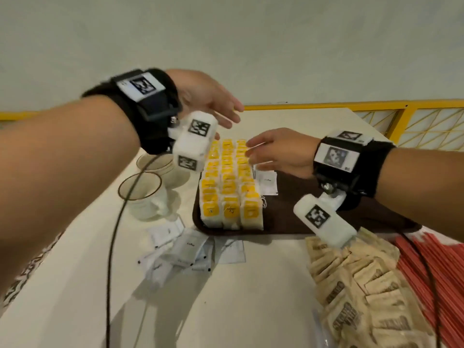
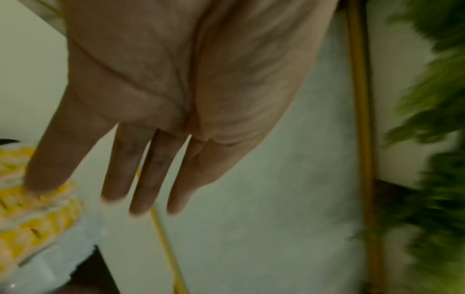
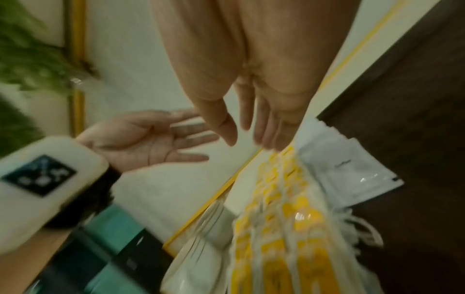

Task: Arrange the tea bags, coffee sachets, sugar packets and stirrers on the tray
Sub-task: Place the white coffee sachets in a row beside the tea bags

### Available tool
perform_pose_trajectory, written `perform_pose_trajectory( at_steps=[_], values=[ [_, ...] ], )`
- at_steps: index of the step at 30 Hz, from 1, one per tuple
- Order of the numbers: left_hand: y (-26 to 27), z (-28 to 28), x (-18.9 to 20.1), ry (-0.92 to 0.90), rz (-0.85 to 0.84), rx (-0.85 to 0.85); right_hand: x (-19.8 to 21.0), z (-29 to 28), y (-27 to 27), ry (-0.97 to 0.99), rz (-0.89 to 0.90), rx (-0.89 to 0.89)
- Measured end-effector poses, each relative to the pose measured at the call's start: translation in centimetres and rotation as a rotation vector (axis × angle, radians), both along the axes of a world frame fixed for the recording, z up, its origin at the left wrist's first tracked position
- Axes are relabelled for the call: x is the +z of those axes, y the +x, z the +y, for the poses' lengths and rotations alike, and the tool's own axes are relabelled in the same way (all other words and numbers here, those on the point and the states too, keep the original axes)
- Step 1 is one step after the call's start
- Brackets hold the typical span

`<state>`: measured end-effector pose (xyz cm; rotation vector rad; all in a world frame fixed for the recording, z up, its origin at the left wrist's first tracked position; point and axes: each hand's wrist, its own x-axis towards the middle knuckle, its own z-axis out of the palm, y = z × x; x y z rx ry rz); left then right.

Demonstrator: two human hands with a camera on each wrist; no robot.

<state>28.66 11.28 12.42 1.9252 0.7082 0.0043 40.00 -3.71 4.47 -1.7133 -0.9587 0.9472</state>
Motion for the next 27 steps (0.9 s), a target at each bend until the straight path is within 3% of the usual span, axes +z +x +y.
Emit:
perform_pose_trajectory(
  at_steps=[2,5,9,15,21,27],
  values=[
    [-3.4,-1.9,0.8,0.017,-0.017,-0.103,0.4,-1.9,-3.5,-0.084,-0.197,0.284],
    [-8.4,-3.8,-1.4,0.199,0.164,-0.25,-0.7,-3.8,-7.6,-0.198,-0.783,0.634],
    [-13.0,-5.3,-6.0,0.459,0.392,-0.348,-2.5,-4.6,-10.1,-0.219,-1.118,0.804],
    [-15.1,-5.5,-9.6,0.414,0.275,-0.249,-4.8,-5.1,-11.4,-0.276,-1.281,0.891],
    [-14.2,-6.7,-11.7,0.442,0.324,-0.31,-4.0,-5.1,-12.1,-0.325,-1.23,0.802],
    [-13.8,-7.9,-12.3,0.632,0.396,-0.434,-4.6,-5.1,-11.9,-0.404,-1.153,0.758]
  ],
)
